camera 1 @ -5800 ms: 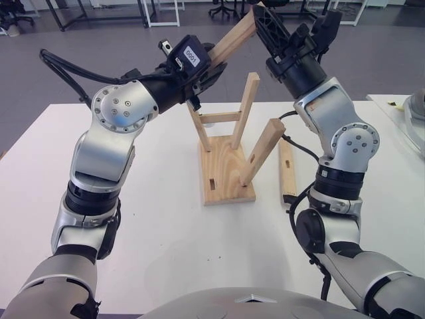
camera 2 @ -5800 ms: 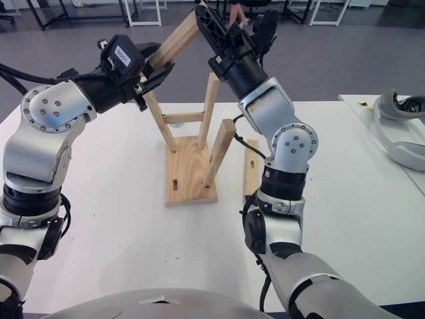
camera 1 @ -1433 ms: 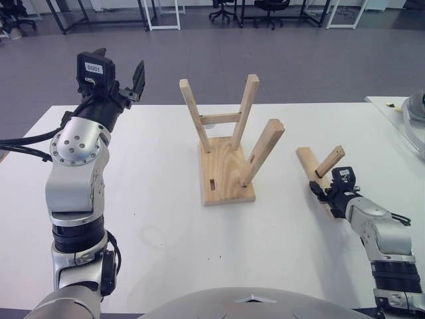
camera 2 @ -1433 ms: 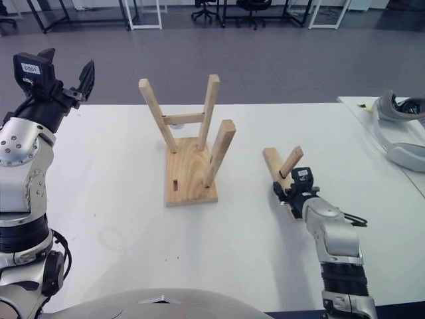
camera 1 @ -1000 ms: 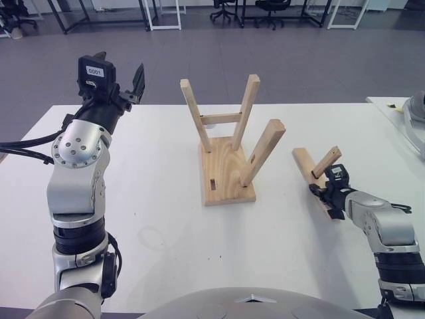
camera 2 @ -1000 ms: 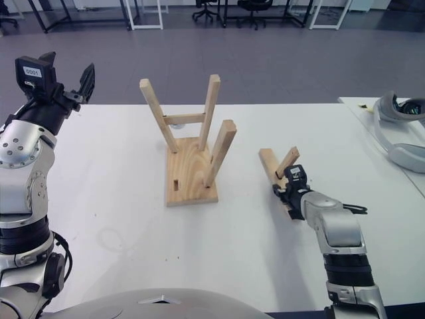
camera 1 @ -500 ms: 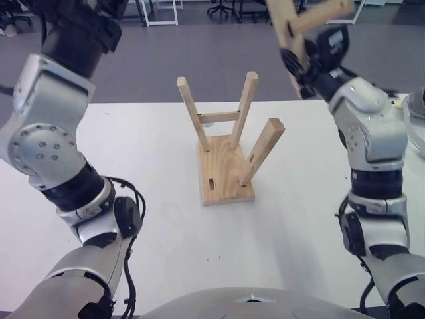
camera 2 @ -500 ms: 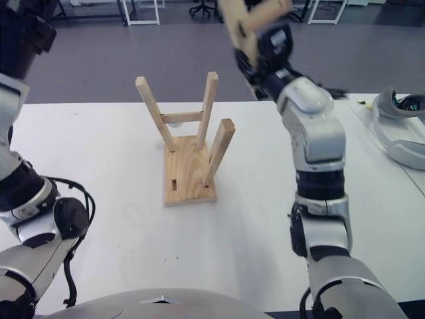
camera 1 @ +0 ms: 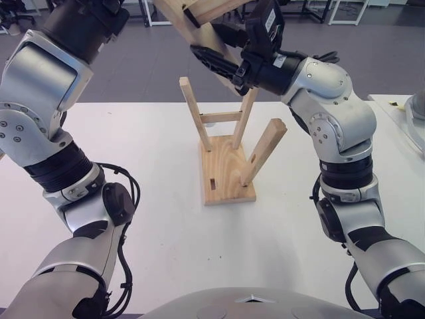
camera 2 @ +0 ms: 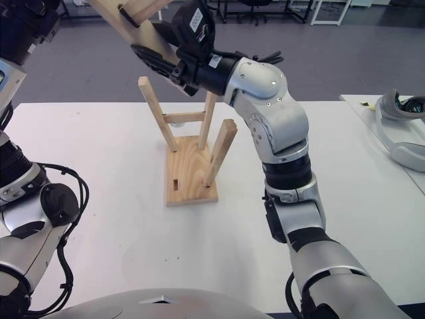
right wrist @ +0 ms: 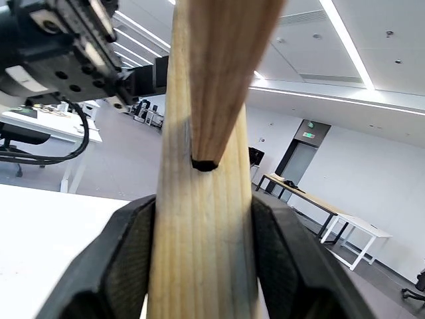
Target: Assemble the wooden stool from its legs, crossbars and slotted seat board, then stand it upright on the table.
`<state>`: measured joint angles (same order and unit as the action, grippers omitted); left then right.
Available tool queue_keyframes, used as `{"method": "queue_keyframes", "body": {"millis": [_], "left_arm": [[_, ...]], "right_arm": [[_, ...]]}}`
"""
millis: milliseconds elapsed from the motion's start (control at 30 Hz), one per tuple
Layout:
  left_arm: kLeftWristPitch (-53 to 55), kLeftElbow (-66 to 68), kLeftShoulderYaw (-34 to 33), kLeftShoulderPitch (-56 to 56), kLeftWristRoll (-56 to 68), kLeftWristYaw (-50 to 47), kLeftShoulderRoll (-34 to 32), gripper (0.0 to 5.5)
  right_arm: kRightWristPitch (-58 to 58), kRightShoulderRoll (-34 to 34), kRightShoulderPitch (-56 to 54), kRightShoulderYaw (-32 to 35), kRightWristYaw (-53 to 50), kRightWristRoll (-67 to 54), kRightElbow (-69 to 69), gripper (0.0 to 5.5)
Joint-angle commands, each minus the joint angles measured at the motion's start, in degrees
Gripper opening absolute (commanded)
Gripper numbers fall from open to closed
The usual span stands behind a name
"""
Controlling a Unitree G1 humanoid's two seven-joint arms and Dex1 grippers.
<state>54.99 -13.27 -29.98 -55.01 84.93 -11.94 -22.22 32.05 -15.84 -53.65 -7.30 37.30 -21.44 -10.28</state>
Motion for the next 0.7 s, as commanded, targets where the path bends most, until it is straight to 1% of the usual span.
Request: {"method": "queue_keyframes", "body": {"millis": [33, 300, 467, 600, 633, 700], "left_arm": [[-2.59, -2.08, 2.59, 0.78, -0.32, -1.85, -1.2, 3.32], [-6.74, -6.35, 4.36, 6.64, -0.56, -5.99, -2.65, 2.07], [-9.5, -7.79, 4.1, 9.78, 0.16, -7.21, -3.29, 1.29], [-12.21, -10.37, 4.17, 11.54, 1.88, -8.63, -3.02, 1.19], [-12.89, -11.1, 4.22, 12.16, 1.92, -9.21, -2.96, 1.18], [-14.61, -12.8, 3.69, 14.0, 1.9, -10.83, -3.1, 1.03]], "right_arm": [[1.17, -0.64, 0.15, -0.47, 0.87, -0.52, -1.43, 2.09], [1.15, -1.66, 0.88, -0.86, 1.85, -0.07, -1.13, 2.09], [1.0, -2.47, 1.14, -1.32, 3.44, -0.41, -1.29, 2.09], [1.49, -2.86, 1.31, -1.84, 4.41, -0.45, -0.84, 2.09], [1.89, -3.13, 1.5, -2.29, 4.52, -0.08, -0.69, 2.45], [1.61, -4.51, 2.43, -3.76, 4.85, 1.92, -0.52, 2.76]]}}
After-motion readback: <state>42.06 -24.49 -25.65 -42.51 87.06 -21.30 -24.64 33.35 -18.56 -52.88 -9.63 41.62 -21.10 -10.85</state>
